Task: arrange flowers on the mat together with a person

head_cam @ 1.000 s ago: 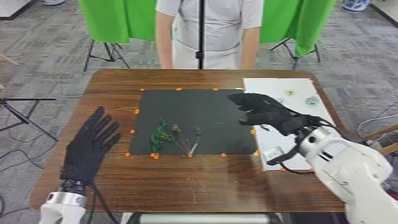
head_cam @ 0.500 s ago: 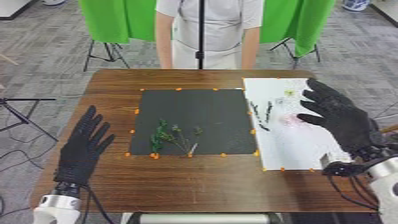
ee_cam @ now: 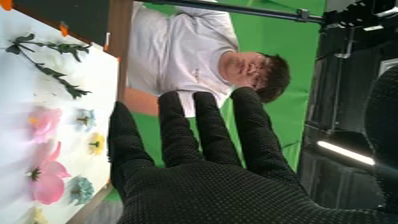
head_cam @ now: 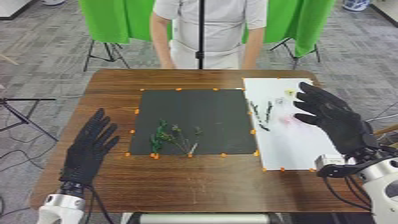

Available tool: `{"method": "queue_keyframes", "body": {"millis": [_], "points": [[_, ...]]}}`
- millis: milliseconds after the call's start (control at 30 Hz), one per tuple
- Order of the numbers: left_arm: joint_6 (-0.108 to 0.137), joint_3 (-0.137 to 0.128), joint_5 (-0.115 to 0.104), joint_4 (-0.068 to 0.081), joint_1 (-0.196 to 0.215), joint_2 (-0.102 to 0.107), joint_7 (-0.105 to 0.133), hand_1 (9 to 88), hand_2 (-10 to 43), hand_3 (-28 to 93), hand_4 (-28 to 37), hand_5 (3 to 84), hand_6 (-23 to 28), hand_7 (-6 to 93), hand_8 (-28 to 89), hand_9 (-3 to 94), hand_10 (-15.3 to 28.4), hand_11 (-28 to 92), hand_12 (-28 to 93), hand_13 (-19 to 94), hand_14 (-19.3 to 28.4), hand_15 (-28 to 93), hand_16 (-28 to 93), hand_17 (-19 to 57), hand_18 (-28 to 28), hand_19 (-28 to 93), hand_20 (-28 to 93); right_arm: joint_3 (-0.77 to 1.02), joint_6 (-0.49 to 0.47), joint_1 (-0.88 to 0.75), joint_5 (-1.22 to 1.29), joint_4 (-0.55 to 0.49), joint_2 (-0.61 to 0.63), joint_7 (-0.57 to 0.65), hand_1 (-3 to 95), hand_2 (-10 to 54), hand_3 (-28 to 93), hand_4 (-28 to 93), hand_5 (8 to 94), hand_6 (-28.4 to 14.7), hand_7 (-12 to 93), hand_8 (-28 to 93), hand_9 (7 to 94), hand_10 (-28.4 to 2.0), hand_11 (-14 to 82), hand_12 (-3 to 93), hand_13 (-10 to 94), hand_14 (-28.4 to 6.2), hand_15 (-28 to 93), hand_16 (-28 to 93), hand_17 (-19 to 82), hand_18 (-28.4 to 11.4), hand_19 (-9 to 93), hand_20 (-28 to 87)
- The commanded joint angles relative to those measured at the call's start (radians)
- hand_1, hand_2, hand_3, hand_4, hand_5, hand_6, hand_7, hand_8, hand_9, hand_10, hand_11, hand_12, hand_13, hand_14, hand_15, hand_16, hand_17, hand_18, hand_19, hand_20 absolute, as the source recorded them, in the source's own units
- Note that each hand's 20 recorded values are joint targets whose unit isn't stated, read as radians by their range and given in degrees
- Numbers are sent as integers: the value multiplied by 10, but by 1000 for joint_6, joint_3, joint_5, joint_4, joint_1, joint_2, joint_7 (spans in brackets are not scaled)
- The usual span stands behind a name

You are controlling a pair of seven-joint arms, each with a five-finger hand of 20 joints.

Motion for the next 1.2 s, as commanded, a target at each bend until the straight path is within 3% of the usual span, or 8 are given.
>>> {"method": "queue_keyframes", "body": {"millis": [33,200,300,500,600,1000,1033,1200], "points": [[69,20,-25,13,1,26,32,261,-77,678,-224,228,7,140,-76,160,83,56,268,140,105,59,121,-139,228,366,89,-2,-58,2,-19,13,-27,52,135,-95,808,-247,266,-42,102,-61,269,-133,-2,280,216,-131,-10,379,-51,-242,301,157],[28,16,-21,12,-15,20,-5,263,-71,679,-227,238,10,141,-77,165,84,71,248,145,105,74,109,-132,219,366,94,-31,70,-32,6,7,-20,-2,136,-90,808,-243,276,-43,103,-59,286,-137,5,280,239,-130,1,383,-51,-239,307,162],[23,-5,-78,-6,40,4,-20,264,-67,679,-227,238,11,141,-77,164,84,74,244,145,104,76,107,-130,214,368,97,-45,32,-8,-12,21,-23,15,142,-89,812,-241,280,-43,107,-62,293,-137,12,279,253,-127,10,383,-45,-237,319,169],[39,13,-45,2,20,2,10,264,-66,681,-226,247,14,141,-77,170,87,80,237,147,106,81,104,-128,213,370,99,-49,44,-16,-18,22,-26,5,142,-84,811,-243,277,-40,110,-65,293,-137,16,274,254,-126,15,381,-39,-237,327,176],[17,10,-46,2,-1,12,1,265,-66,682,-225,251,14,143,-77,173,88,84,234,151,108,87,103,-126,213,373,101,-63,36,9,-29,29,-30,2,141,-80,808,-246,300,-33,113,-70,307,-136,24,271,259,-127,17,379,-33,-236,325,176],[21,24,-45,6,-14,5,-1,265,-61,686,-229,267,18,143,-79,181,92,96,220,156,112,108,91,-121,212,376,101,-94,23,48,-28,45,-42,32,134,-68,808,-246,300,-42,112,-69,304,-140,27,264,240,-129,12,376,-32,-232,322,178],[11,17,-37,6,-10,-17,-13,265,-61,686,-229,268,19,142,-79,181,92,97,219,156,112,109,90,-121,211,377,101,-97,15,51,-24,47,-42,42,135,-67,808,-246,300,-42,111,-69,304,-141,27,264,240,-129,11,377,-32,-232,322,178],[28,23,-51,0,12,-23,-3,254,-55,689,-235,281,24,136,-79,188,93,100,211,161,116,113,84,-118,212,378,100,-95,-15,62,-34,41,-30,91,137,-59,806,-247,301,-43,110,-70,307,-144,31,262,240,-129,10,379,-33,-232,323,179]]}}
